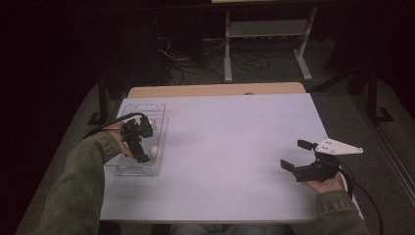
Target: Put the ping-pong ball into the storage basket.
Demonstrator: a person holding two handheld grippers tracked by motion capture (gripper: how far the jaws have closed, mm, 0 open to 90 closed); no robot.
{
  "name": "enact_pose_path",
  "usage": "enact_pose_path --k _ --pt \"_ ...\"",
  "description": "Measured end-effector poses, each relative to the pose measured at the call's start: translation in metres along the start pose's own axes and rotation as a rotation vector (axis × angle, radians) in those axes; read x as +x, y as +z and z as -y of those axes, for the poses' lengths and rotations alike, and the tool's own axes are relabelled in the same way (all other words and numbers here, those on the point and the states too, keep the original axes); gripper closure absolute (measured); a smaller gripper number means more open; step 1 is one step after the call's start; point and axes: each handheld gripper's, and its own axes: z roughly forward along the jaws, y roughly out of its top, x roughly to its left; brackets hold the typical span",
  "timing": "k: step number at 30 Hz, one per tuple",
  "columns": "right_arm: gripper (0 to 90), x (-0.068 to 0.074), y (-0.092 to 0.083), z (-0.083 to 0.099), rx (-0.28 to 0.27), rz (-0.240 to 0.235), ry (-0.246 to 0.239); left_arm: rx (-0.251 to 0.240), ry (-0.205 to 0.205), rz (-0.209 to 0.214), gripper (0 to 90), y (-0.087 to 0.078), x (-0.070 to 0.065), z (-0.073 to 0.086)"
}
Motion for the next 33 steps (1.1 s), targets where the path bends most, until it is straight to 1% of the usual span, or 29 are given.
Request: enact_pose_path --k 5,6,7,8,12,13,18,19,21,26,27,33 --pt "0.0 0.0 0.0 0.0 0.004 0.001 -0.001 -0.038 -0.029 -0.011 0.0 -0.007 0.001 0.003" --pt "0.0 0.0 0.0 0.0 0.004 0.001 -0.001 -0.042 -0.026 -0.016 0.0 -0.008 0.002 0.004" --pt "0.0 0.0 0.0 0.0 0.004 0.001 0.0 -0.05 -0.037 -0.017 0.0 -0.01 0.002 0.005" --pt "0.0 0.0 0.0 0.0 0.003 0.002 0.0 -0.055 -0.035 -0.021 0.0 -0.011 0.002 0.006" --pt "0.0 0.0 0.0 0.0 0.003 0.003 -0.001 -0.084 -0.047 -0.041 0.0 -0.018 0.003 0.01" --pt "0.0 0.0 0.0 0.0 0.003 0.002 -0.002 -0.094 -0.058 -0.042 0.0 -0.019 0.003 0.011" --pt "0.0 0.0 0.0 0.0 0.005 0.002 -0.001 -0.12 -0.057 -0.061 0.0 -0.026 0.003 0.015" --pt "0.0 0.0 0.0 0.0 0.004 0.002 0.0 -0.129 -0.066 -0.065 0.0 -0.027 0.002 0.016" --pt "0.0 0.0 0.0 0.0 0.004 0.002 0.0 -0.148 -0.07 -0.073 0.0 -0.03 0.002 0.018" --pt "0.0 0.0 0.0 0.0 0.004 0.003 0.0 -0.175 -0.081 -0.087 0.0 -0.036 0.003 0.023" --pt "0.0 0.0 0.0 0.0 0.004 0.003 0.0 -0.18 -0.09 -0.088 0.0 -0.037 0.002 0.023" --pt "0.0 0.0 0.0 0.0 0.0 0.002 0.001 -0.218 -0.102 -0.113 0.0 -0.044 0.003 0.027"
